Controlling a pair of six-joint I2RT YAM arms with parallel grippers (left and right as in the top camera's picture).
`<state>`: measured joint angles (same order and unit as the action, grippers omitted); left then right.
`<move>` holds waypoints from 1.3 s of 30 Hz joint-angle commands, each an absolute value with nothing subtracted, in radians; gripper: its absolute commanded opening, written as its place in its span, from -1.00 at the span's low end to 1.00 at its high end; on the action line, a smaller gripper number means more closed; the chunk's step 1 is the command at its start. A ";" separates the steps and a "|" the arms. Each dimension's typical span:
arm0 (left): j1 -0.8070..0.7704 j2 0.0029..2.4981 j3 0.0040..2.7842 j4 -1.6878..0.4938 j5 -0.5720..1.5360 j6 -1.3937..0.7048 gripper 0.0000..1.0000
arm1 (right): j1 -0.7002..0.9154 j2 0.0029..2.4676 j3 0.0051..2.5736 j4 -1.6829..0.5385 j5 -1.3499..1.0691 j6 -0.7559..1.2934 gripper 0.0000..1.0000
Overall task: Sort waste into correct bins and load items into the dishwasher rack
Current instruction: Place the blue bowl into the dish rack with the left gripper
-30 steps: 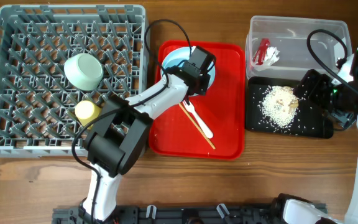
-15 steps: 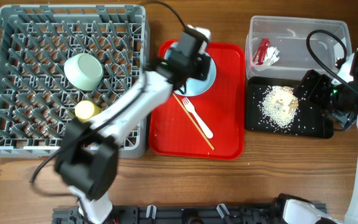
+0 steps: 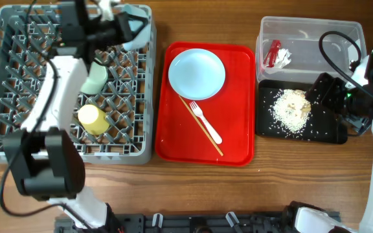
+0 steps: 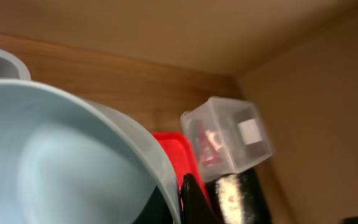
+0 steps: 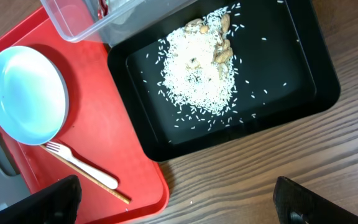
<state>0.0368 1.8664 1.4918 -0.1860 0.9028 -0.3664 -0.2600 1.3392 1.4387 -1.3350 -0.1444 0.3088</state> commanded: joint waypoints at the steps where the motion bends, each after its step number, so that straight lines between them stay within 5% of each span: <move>1: 0.112 1.973 1.494 -0.084 1.143 -0.551 -0.92 | -0.264 1.347 1.451 -1.337 -0.128 0.291 0.99; 12: 0.182 2.114 1.494 0.193 1.248 -0.791 -0.92 | -0.264 1.347 1.451 -1.340 -0.128 0.291 0.99; 35: 0.226 2.127 1.494 0.164 1.153 -0.793 -0.92 | -0.264 1.347 1.451 -1.348 -0.128 0.291 0.99; 38: 0.239 2.127 1.494 0.162 1.150 -0.793 -0.77 | -0.264 1.347 1.451 -1.348 -0.128 0.291 1.00; 39: 0.250 2.127 1.494 0.150 1.150 -0.793 -0.51 | -0.264 1.347 1.451 -1.348 -0.128 0.291 1.00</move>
<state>0.2119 2.1117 1.4895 0.1619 1.1679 -0.7975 -0.2600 1.3392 1.4387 -1.3464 -0.1444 0.3088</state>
